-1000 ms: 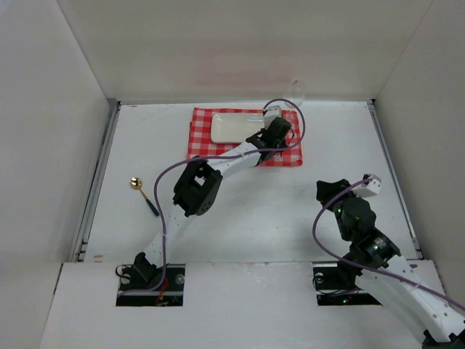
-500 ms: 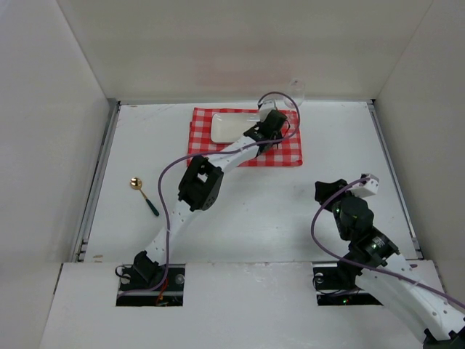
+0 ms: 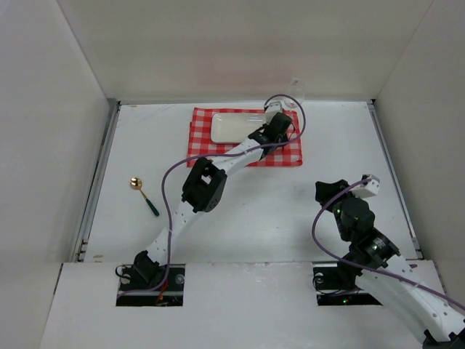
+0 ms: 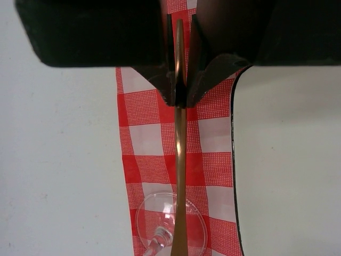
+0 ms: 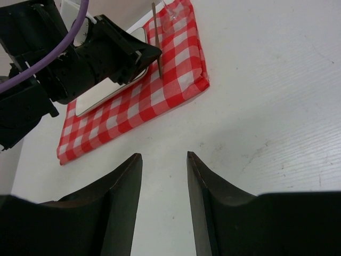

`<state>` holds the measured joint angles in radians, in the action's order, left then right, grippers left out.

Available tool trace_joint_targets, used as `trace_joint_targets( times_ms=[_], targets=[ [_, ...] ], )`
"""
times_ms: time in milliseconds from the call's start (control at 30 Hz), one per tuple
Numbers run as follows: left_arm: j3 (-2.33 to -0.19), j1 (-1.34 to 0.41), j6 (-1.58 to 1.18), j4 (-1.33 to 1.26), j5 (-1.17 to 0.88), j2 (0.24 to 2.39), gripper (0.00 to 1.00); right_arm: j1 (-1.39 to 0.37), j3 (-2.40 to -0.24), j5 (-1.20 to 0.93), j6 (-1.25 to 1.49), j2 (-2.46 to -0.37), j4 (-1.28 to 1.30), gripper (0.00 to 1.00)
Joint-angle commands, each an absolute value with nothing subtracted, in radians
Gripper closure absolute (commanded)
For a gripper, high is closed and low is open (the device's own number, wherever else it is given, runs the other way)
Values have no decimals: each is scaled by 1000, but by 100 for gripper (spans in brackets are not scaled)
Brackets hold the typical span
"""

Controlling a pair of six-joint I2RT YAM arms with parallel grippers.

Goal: Set the dinner table for one person

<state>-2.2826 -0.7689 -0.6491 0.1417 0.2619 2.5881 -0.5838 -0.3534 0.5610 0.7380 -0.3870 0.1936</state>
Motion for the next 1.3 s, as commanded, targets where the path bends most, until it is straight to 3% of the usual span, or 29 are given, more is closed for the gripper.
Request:
trace_joint_targets(
  times_ms=[0, 233, 467, 900, 1100, 1200, 1267],
  targets=[
    [-2329, -759, -664, 113, 265, 2591, 97, -591, -347, 552, 742, -377, 153, 55],
    [-2329, -762, -675, 110, 262, 2614, 93, -593, -347, 552, 742, -374, 153, 54],
    [-2298, -766, -677, 83, 250, 2597, 77, -593, -345, 551, 742, -376, 149, 53],
    [-2071, -792, -684, -29, 308, 2378, 58, -593, -344, 551, 744, -368, 146, 53],
    [-1912, -815, -661, -110, 311, 2200, 59, -594, -341, 551, 746, -356, 149, 54],
    [-1763, -824, -632, -167, 343, 2059, 69, -596, -339, 549, 746, -348, 144, 59],
    [-1630, -826, -605, -187, 368, 1946, 79, -597, -344, 529, 746, -365, 138, 70]
  ],
)
